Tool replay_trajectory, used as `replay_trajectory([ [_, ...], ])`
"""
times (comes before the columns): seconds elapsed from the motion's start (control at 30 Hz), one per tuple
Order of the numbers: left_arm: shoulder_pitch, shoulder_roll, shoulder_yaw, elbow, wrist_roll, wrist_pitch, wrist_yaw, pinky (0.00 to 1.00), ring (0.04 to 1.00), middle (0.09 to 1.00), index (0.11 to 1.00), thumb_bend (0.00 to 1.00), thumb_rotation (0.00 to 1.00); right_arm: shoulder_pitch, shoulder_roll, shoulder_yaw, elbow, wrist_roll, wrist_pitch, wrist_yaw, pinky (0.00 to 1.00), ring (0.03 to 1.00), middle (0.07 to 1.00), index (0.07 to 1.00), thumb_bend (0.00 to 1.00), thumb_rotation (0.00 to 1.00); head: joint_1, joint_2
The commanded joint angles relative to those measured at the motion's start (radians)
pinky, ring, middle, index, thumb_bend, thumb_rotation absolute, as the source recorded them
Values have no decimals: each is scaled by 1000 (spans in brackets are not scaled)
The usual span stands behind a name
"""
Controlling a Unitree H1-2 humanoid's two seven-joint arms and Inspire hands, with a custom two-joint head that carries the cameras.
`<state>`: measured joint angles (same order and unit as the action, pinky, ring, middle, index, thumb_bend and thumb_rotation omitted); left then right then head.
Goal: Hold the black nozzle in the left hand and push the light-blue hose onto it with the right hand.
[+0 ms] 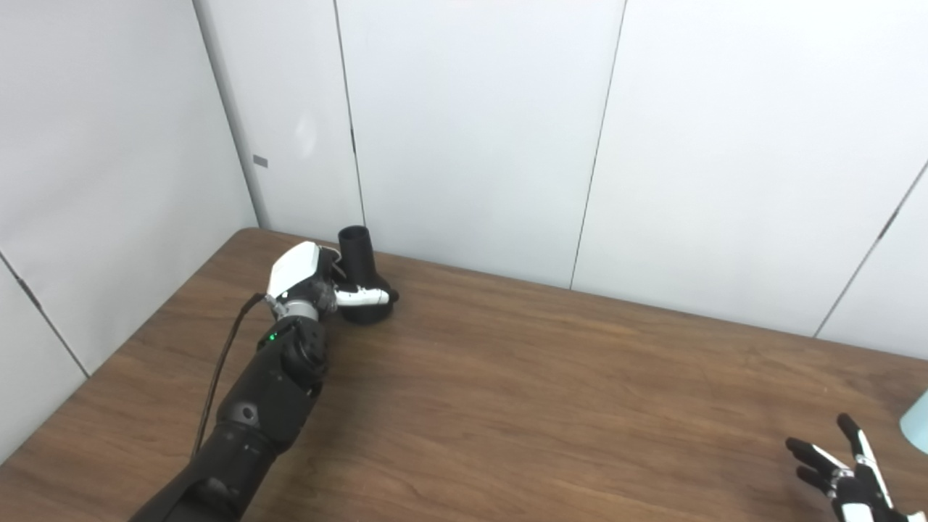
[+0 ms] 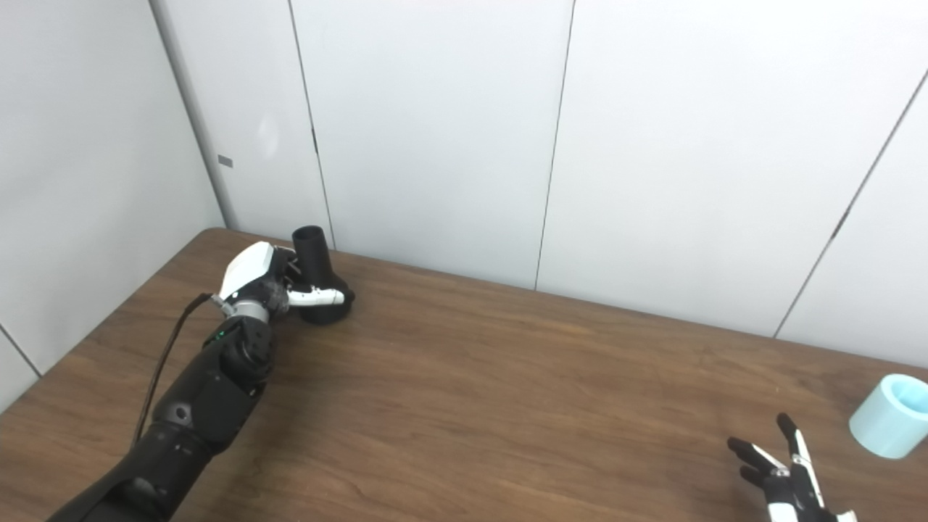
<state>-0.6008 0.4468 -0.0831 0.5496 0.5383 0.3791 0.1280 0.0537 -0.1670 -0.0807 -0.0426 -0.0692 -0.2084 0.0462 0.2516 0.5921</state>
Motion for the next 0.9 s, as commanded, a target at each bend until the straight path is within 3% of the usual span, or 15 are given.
replay_trajectory([
  [0.0,-4,-2,-8,-21,-10,-3,-3,515,560,539,478,516,0,64,11,2,47,16,-30,-5,808,829,796,971,449,1000,1,1],
  [0.1,-2,-5,-5,-23,-14,-4,1,459,522,507,486,521,0,64,13,3,47,15,-27,-8,804,828,796,970,452,1000,0,2],
  [0.37,45,-6,-31,-116,9,-3,7,470,528,488,492,522,0,59,19,8,47,-9,-18,-22,782,810,765,959,453,1000,-17,4],
  [0.5,94,-8,-57,-206,33,5,7,414,492,466,500,523,0,58,26,10,46,-7,-14,-23,789,821,767,960,466,1000,-25,5],
  [0.63,149,-9,-93,-290,75,-5,18,301,391,418,515,518,0,58,28,13,46,-18,-12,-26,794,814,758,961,464,1000,-34,9],
  [0.87,236,-26,-130,-478,137,35,-37,408,408,453,537,501,0,54,35,16,56,-27,-21,-33,786,795,746,955,458,1000,-57,16],
])
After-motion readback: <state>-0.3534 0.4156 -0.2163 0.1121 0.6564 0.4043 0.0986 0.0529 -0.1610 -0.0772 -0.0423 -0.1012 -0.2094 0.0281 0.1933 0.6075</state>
